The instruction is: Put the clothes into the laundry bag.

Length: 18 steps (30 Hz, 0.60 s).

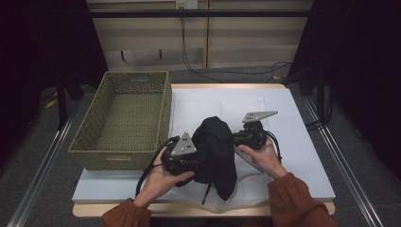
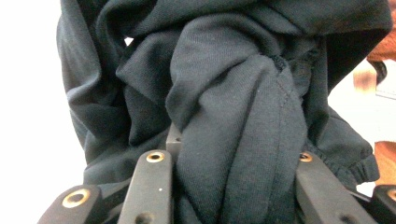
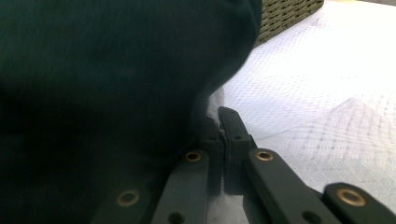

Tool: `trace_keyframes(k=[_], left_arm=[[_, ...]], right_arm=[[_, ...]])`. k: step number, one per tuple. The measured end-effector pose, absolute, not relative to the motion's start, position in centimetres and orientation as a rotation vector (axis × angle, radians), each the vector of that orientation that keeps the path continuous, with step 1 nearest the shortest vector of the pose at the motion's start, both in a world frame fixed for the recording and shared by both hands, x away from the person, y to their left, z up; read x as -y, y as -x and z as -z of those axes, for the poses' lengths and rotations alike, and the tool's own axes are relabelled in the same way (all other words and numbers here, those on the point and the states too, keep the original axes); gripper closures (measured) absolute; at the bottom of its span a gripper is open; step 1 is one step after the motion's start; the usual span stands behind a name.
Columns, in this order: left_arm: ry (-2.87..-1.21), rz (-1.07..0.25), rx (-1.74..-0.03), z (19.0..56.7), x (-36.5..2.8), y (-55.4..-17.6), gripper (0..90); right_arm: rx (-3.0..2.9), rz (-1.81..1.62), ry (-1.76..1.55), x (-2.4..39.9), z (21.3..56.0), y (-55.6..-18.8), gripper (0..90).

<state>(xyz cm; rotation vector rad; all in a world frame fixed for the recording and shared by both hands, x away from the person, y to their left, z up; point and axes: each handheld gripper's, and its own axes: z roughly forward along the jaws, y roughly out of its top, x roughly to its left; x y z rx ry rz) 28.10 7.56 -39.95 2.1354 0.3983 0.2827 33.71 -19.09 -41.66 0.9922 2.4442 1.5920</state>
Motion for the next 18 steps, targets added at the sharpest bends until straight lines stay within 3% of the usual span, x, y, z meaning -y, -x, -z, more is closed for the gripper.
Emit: trace_keyframes(k=[18], left_arm=[[-2.235,-0.212,-0.359,44.3,-5.1,-28.4,56.6]], right_arm=[[-2.473,-1.560,-0.984,18.7,42.4,-34.3,88.5]])
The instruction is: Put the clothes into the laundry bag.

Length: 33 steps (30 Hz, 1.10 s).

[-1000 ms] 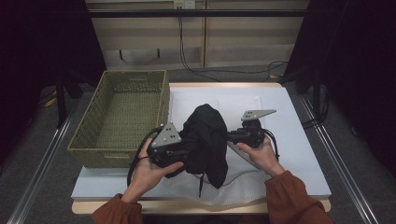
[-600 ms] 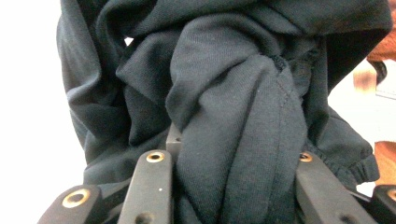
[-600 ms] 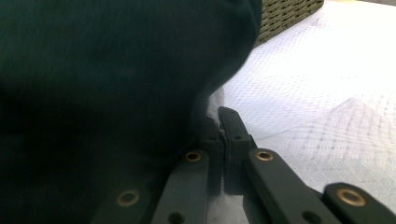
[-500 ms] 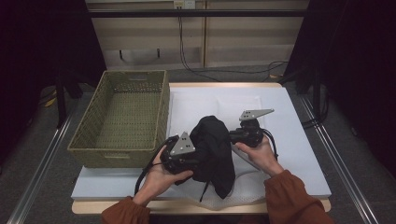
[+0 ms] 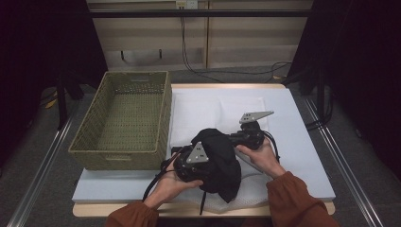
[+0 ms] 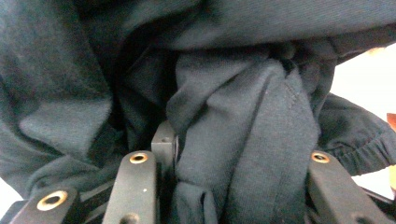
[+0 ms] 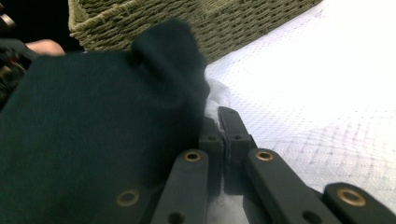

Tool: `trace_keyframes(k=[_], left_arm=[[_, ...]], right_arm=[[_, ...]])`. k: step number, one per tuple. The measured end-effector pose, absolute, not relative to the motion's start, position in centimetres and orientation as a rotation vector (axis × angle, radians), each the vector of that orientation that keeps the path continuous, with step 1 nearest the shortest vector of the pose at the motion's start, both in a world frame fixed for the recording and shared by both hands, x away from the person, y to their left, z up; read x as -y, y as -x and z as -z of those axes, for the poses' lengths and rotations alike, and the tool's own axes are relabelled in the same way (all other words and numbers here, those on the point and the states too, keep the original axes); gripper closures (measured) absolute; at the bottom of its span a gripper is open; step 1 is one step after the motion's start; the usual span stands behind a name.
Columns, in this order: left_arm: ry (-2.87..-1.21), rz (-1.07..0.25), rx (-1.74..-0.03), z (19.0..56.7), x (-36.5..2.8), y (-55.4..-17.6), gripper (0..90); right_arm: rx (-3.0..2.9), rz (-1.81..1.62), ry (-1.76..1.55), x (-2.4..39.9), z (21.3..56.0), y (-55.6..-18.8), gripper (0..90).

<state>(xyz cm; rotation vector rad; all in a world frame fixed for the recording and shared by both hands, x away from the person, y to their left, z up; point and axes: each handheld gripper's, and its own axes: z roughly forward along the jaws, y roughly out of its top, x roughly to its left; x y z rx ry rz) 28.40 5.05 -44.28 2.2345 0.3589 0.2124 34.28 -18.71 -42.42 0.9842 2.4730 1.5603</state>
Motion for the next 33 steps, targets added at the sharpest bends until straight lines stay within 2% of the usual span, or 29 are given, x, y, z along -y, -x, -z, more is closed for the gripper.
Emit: trace_keyframes(k=[4,10,17,24,33], left_arm=[[-2.247,-0.220,-0.346,44.8,-5.1,-28.4,54.1],[-2.254,-0.218,-0.376,45.6,-4.6,-28.2,42.8],[-2.240,-0.201,-0.424,44.4,-5.7,-28.2,30.9],[-2.131,-0.199,-0.468,42.6,-7.8,-28.0,29.7],[-1.998,-0.206,-0.486,41.1,-8.3,-28.5,29.0]], right_arm=[[-2.473,-1.555,-0.987,18.8,42.5,-34.3,88.5],[-2.475,-1.546,-0.977,18.6,42.4,-34.2,88.5],[-2.465,-1.547,-0.992,18.9,42.6,-34.5,88.5],[-2.463,-1.549,-0.997,18.8,42.5,-34.5,88.5],[-2.463,-1.559,-0.988,18.8,42.4,-34.6,88.5]])
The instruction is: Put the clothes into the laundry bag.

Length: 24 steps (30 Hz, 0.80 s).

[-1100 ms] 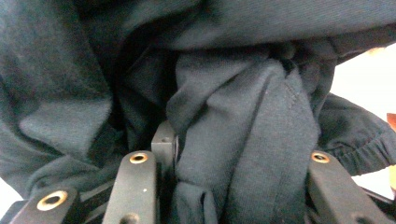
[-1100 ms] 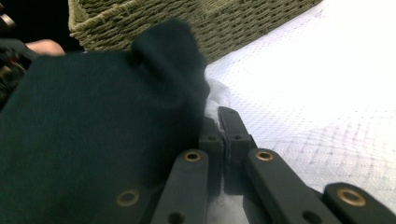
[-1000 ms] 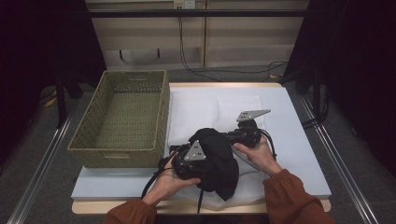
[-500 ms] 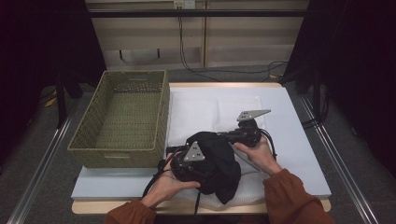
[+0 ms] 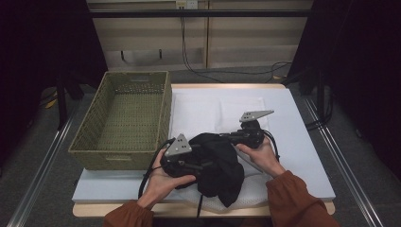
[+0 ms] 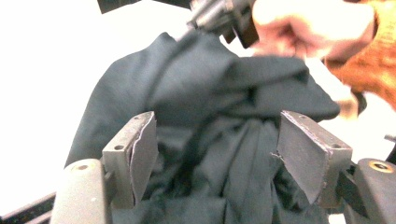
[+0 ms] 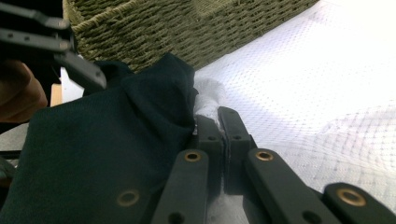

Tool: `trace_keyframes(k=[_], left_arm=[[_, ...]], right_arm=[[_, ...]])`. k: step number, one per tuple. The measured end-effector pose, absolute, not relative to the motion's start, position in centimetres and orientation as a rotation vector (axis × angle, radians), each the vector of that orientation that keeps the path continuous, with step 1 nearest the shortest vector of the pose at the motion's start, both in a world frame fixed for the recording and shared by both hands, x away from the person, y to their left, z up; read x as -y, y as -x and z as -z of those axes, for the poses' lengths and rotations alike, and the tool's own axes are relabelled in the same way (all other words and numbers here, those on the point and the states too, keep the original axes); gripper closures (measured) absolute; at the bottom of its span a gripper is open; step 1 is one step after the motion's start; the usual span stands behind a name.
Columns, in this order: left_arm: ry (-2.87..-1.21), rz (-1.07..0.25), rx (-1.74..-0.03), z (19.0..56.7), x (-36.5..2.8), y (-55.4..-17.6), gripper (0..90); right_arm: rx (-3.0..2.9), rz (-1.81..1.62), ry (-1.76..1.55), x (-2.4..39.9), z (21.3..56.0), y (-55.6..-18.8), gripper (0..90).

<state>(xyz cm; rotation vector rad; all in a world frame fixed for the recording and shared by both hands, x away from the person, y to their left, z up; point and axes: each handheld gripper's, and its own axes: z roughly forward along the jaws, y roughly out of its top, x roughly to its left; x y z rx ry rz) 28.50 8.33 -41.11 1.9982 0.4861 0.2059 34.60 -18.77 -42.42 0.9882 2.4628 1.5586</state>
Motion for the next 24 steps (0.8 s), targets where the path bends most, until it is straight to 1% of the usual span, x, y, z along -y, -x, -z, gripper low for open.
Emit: trace_keyframes(k=[1,2,5,8,10,11,12,13,14,15,16,18,19,24], left_arm=[[-2.013,-0.236,-0.491,41.0,-8.2,-28.7,27.8],[-2.010,-0.230,-0.495,41.2,-8.0,-29.0,25.4],[-2.045,-0.247,-0.504,41.7,-7.2,-29.7,22.2],[-2.076,-0.236,-0.500,42.4,-6.2,-30.1,24.3],[-2.109,-0.247,-0.485,42.7,-5.6,-30.3,34.8],[-2.117,-0.226,-0.491,42.8,-5.5,-30.5,41.2],[-2.110,-0.197,-0.488,42.9,-5.4,-30.6,51.6],[-2.115,-0.198,-0.477,43.0,-5.3,-30.8,59.0],[-2.138,-0.179,-0.474,43.2,-5.2,-30.9,64.5],[-2.142,-0.163,-0.474,43.4,-5.0,-31.0,73.8],[-2.153,-0.160,-0.475,43.5,-4.8,-30.9,78.1],[-2.167,-0.138,-0.466,43.7,-4.4,-30.9,83.7],[-2.183,-0.147,-0.466,43.7,-4.3,-30.8,84.7],[-2.175,-0.116,-0.458,43.7,-3.5,-30.6,85.2]], right_arm=[[-2.463,-1.558,-0.987,18.7,42.4,-34.6,88.5],[-2.464,-1.562,-0.987,18.7,42.4,-34.6,88.5],[-2.469,-1.566,-0.993,18.6,42.5,-34.7,88.5],[-2.472,-1.560,-0.989,18.6,42.5,-34.7,88.5],[-2.474,-1.560,-0.993,18.5,42.6,-34.7,88.6],[-2.479,-1.554,-0.992,18.4,42.6,-34.7,88.5],[-2.480,-1.551,-0.983,18.4,42.6,-34.7,88.5],[-2.480,-1.555,-0.985,18.4,42.6,-34.7,88.5],[-2.480,-1.558,-0.984,18.4,42.6,-34.6,88.6],[-2.480,-1.555,-0.986,18.4,42.5,-34.6,88.6],[-2.482,-1.555,-0.986,18.4,42.6,-34.6,88.5],[-2.479,-1.559,-0.984,18.4,42.6,-34.7,88.5],[-2.478,-1.561,-0.987,18.4,42.6,-34.7,88.5],[-2.469,-1.576,-0.989,18.5,42.3,-34.6,88.6]])
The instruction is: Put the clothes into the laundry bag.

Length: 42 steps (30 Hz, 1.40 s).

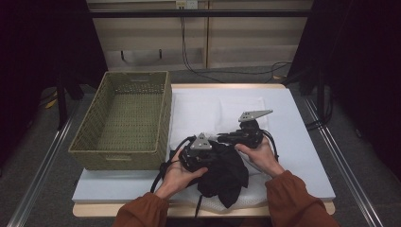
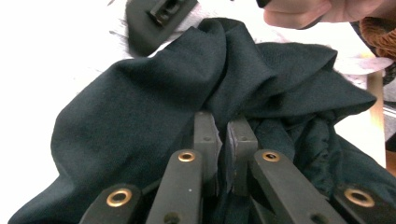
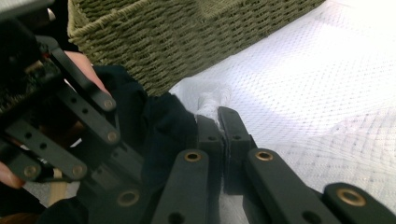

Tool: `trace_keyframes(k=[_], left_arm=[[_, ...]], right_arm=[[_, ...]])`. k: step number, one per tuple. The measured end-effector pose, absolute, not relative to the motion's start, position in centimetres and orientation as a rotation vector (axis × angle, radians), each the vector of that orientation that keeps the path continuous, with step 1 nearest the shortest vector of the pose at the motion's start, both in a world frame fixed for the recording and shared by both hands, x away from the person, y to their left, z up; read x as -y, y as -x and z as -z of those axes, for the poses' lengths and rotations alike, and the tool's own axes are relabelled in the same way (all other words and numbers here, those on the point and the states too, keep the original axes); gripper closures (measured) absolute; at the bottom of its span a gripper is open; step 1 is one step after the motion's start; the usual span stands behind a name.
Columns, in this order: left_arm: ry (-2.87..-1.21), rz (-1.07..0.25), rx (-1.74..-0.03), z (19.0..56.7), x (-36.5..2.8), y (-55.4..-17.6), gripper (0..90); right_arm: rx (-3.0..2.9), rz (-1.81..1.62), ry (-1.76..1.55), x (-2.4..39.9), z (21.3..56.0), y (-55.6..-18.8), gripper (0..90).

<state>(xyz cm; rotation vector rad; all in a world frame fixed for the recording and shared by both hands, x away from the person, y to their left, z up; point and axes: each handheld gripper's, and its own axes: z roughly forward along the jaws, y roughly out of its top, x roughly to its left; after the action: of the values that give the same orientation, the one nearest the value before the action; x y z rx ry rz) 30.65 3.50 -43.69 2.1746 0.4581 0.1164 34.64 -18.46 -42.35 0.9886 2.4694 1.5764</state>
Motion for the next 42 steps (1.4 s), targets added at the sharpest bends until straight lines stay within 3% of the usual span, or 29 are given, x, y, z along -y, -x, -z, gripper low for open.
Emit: trace_keyframes(k=[10,14,23,29,42], left_arm=[[-2.284,-0.146,-0.482,45.9,-2.2,-30.6,85.2],[-2.257,-0.132,-0.528,46.1,-2.3,-31.1,83.7],[-2.200,-0.148,-0.534,45.1,-3.7,-30.9,64.8],[-2.176,-0.172,-0.549,43.3,-6.1,-29.9,47.1],[-2.149,-0.170,-0.548,43.1,-11.7,-26.8,32.2]], right_arm=[[-2.440,-1.625,-0.959,18.7,41.2,-34.2,88.6],[-2.449,-1.628,-0.951,18.5,41.0,-33.8,88.6],[-2.493,-1.590,-0.984,18.1,42.5,-33.6,88.6],[-2.496,-1.604,-1.002,18.2,42.8,-33.7,88.5],[-2.498,-1.606,-1.003,18.4,42.8,-33.7,88.5]])
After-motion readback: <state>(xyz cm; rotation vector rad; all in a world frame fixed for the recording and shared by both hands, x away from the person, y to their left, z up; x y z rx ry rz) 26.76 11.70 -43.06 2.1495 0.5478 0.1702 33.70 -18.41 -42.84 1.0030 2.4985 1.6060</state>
